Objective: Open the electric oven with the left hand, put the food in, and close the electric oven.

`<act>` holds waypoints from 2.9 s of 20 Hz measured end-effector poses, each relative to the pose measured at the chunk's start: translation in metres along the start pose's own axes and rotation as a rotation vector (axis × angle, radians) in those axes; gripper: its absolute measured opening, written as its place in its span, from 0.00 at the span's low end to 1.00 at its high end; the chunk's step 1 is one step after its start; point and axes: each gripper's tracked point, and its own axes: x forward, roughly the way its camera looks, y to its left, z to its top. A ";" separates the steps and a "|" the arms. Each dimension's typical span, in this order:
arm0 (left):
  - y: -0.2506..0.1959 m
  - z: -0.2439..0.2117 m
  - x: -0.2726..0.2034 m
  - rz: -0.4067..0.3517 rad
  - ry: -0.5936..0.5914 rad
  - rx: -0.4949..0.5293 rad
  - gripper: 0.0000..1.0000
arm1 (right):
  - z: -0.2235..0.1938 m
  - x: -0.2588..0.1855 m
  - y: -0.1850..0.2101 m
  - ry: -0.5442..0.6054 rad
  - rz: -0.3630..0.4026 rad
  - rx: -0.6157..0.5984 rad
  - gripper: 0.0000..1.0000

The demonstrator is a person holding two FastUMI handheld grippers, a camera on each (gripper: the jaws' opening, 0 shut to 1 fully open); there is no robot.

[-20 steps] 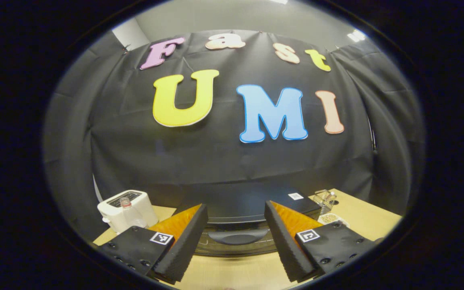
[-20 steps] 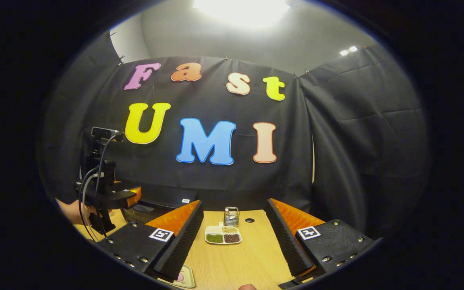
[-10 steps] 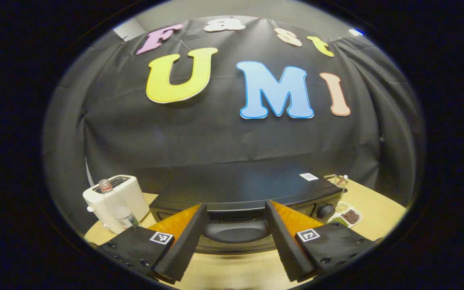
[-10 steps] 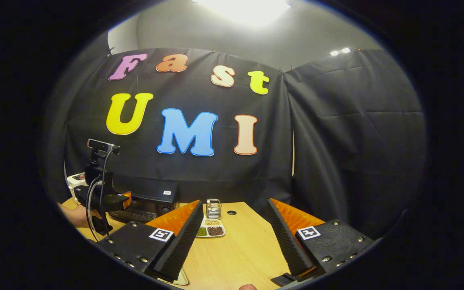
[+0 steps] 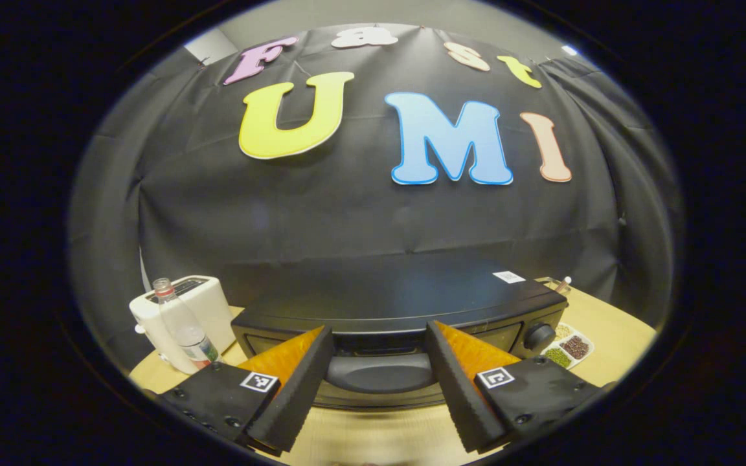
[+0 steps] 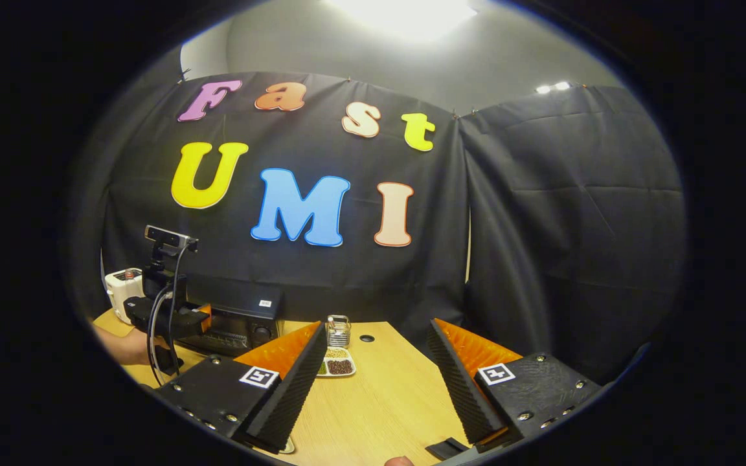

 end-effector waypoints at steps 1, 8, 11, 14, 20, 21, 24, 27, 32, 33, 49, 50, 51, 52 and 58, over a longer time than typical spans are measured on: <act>0.000 -0.001 -0.003 0.000 0.003 -0.001 1.00 | 0.001 -0.001 0.001 -0.004 0.007 -0.006 0.96; -0.002 -0.013 -0.031 -0.003 0.011 0.001 1.00 | 0.007 -0.004 0.005 -0.020 0.055 0.001 0.96; -0.003 -0.021 -0.043 -0.003 0.016 0.008 1.00 | 0.008 -0.005 0.003 -0.030 0.068 -0.009 0.96; -0.004 -0.031 -0.057 0.001 0.030 0.003 1.00 | 0.007 -0.008 0.001 -0.028 0.080 0.000 0.96; -0.007 -0.052 -0.079 -0.003 0.055 0.015 1.00 | -0.004 -0.015 -0.004 0.007 0.105 0.041 0.96; -0.008 -0.057 -0.083 -0.003 0.060 0.018 1.00 | -0.006 -0.016 -0.004 0.013 0.108 0.046 0.96; -0.010 -0.074 -0.093 -0.003 0.085 0.011 1.00 | -0.011 -0.017 -0.006 0.031 0.123 0.066 0.96; -0.012 -0.096 -0.103 0.000 0.127 0.004 1.00 | -0.018 -0.015 -0.010 0.052 0.122 0.091 0.96; -0.015 -0.132 -0.114 0.007 0.190 0.021 0.96 | -0.037 -0.011 -0.008 0.121 0.135 0.153 0.96; -0.014 -0.139 -0.117 0.011 0.204 0.026 0.96 | -0.042 -0.011 -0.008 0.136 0.135 0.158 0.96; 0.036 -0.025 -0.204 0.075 0.004 0.006 0.96 | -0.062 0.028 0.048 0.218 0.350 0.157 0.96; 0.039 -0.013 -0.212 0.077 -0.020 0.002 1.00 | -0.068 0.031 0.055 0.245 0.379 0.154 0.96; 0.042 -0.001 -0.221 0.080 -0.045 -0.002 1.00 | -0.074 0.033 0.062 0.270 0.408 0.149 0.96; 0.045 0.012 -0.230 0.081 -0.066 -0.009 1.00 | -0.077 0.034 0.068 0.287 0.437 0.149 0.96; 0.067 0.058 -0.279 0.132 -0.161 -0.007 1.00 | -0.110 0.036 0.103 0.448 0.617 0.168 0.97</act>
